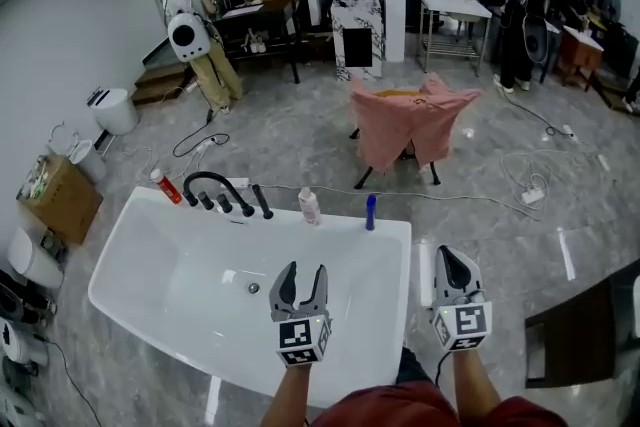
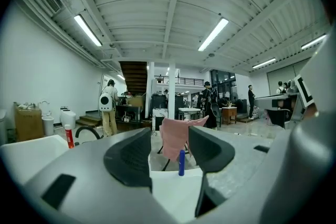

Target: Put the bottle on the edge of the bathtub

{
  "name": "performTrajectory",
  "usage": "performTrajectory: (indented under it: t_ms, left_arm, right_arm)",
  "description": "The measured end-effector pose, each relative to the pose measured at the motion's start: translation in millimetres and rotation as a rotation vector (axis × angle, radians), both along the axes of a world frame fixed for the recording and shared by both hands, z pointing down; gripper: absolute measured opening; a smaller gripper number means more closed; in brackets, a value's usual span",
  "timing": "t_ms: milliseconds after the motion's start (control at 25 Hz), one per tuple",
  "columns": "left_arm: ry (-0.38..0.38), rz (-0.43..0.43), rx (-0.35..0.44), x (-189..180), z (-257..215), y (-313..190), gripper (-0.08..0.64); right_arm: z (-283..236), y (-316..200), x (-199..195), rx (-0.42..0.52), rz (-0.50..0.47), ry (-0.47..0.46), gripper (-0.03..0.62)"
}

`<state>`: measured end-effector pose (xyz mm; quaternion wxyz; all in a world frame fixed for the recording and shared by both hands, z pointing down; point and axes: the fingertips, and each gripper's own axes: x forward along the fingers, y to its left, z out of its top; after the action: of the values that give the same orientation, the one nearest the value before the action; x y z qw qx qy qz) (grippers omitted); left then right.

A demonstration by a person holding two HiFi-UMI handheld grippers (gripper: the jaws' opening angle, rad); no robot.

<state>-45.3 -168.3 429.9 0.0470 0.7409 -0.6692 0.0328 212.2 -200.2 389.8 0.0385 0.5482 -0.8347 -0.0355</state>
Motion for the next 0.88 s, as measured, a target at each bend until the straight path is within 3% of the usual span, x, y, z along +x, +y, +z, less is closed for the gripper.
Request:
performTrajectory:
  t_ms: [280, 880]
  left_arm:
    - [-0.034, 0.039, 0.147, 15.8, -50.8, 24.1, 0.225]
    - [-0.078, 0.101, 0.151, 45.1, -61.0, 28.0, 0.204]
  right_arm:
    - [-37.7, 25.6, 5.8, 0.077, 0.011, 0.0, -0.002]
    - [-37.7, 40.3, 33.6, 0.079, 0.062, -0.004, -0.002]
